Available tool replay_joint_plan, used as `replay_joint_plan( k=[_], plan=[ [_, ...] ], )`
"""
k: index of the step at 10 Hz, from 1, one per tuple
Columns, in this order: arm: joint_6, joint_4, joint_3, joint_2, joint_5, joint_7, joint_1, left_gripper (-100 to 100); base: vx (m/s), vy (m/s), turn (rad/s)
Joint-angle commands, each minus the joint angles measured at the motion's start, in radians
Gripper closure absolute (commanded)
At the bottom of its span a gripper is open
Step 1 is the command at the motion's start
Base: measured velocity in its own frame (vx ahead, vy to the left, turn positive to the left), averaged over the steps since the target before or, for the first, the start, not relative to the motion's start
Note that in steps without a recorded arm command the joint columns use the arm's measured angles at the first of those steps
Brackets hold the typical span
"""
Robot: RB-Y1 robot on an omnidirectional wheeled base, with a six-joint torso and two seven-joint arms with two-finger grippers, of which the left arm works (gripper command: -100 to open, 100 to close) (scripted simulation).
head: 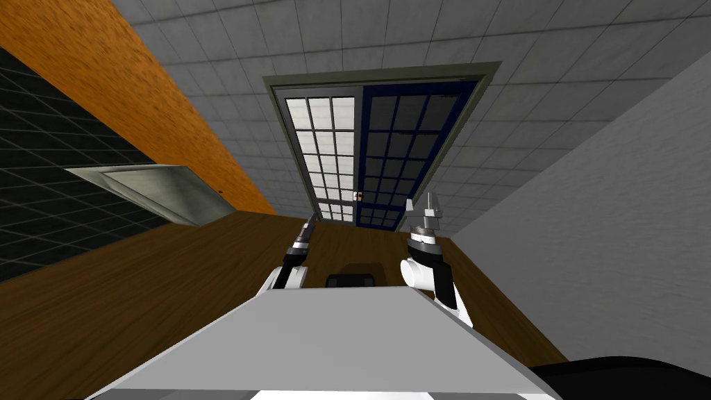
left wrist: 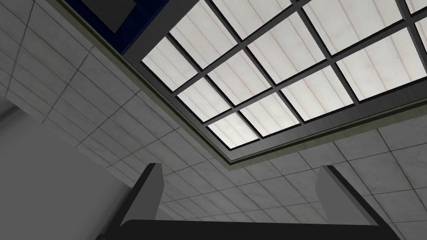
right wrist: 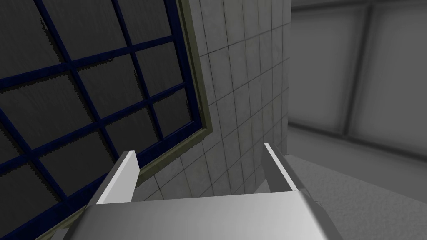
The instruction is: Pull the door open
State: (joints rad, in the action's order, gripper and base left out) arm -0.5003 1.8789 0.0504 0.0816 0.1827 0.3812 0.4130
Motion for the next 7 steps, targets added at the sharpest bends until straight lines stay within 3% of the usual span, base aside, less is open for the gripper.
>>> replay_joint_plan(
  k=[1,7],
  plan=[
    [-0.010,-0.030,-0.002,0.004,0.006,0.030,-0.009,-100,0.103,-0.085,0.003],
    [-0.044,-0.146,-0.010,0.012,0.032,0.139,-0.044,-100,0.096,-0.069,0.006]
  ],
)
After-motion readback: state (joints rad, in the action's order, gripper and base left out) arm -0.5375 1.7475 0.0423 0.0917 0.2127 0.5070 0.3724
